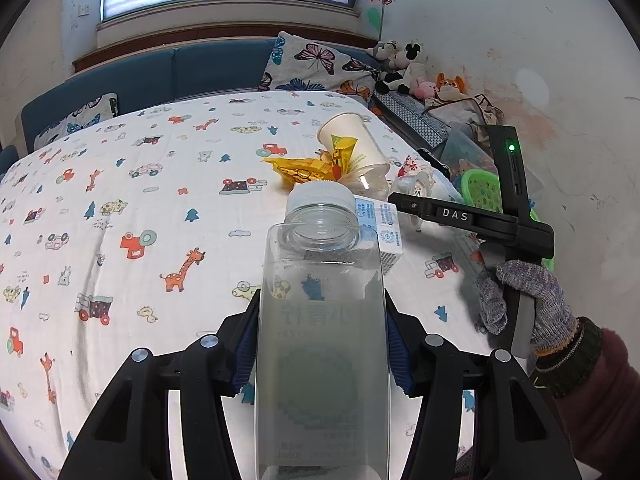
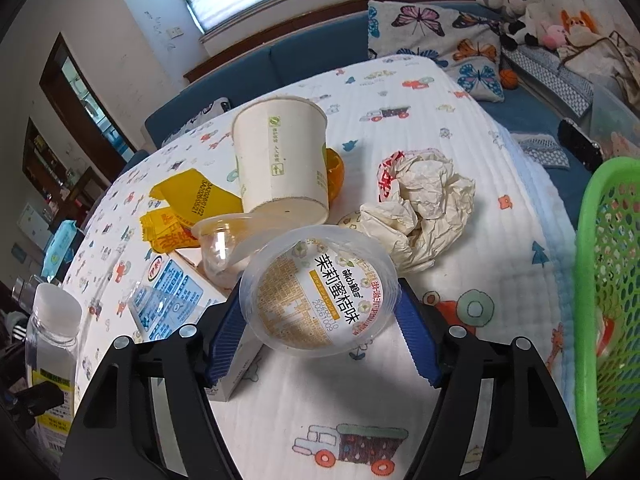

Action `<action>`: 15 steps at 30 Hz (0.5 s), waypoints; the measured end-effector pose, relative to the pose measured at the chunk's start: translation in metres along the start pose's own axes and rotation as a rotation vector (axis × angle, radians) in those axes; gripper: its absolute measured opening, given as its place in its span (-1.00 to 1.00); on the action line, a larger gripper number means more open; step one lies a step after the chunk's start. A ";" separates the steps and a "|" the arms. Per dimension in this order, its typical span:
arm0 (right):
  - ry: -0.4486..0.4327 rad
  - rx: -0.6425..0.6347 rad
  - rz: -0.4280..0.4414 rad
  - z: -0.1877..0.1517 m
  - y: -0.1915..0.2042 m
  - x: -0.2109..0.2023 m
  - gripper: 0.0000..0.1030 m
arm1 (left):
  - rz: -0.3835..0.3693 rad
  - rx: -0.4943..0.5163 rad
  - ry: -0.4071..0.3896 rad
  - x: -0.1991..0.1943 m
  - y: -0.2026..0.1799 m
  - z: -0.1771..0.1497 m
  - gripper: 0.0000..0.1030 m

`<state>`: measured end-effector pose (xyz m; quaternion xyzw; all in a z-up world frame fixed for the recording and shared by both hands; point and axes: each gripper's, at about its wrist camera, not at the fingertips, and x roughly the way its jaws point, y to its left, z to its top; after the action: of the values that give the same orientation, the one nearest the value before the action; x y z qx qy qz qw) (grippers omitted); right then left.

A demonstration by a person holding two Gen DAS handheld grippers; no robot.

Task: Collect trash
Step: 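Grasp the round clear plastic cup with the right gripper while left holds the bottle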

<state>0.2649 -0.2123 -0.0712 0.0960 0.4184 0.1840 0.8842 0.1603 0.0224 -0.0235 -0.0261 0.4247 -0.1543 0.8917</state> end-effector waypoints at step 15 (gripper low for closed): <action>-0.085 0.017 -0.049 -0.020 -0.028 -0.071 0.38 | -0.063 0.062 -0.005 0.006 -0.037 0.017 0.02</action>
<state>0.2147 -0.2665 -0.0424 0.1010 0.3844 0.1542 0.9046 0.1672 -0.0156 -0.0107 -0.0124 0.4165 -0.1954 0.8878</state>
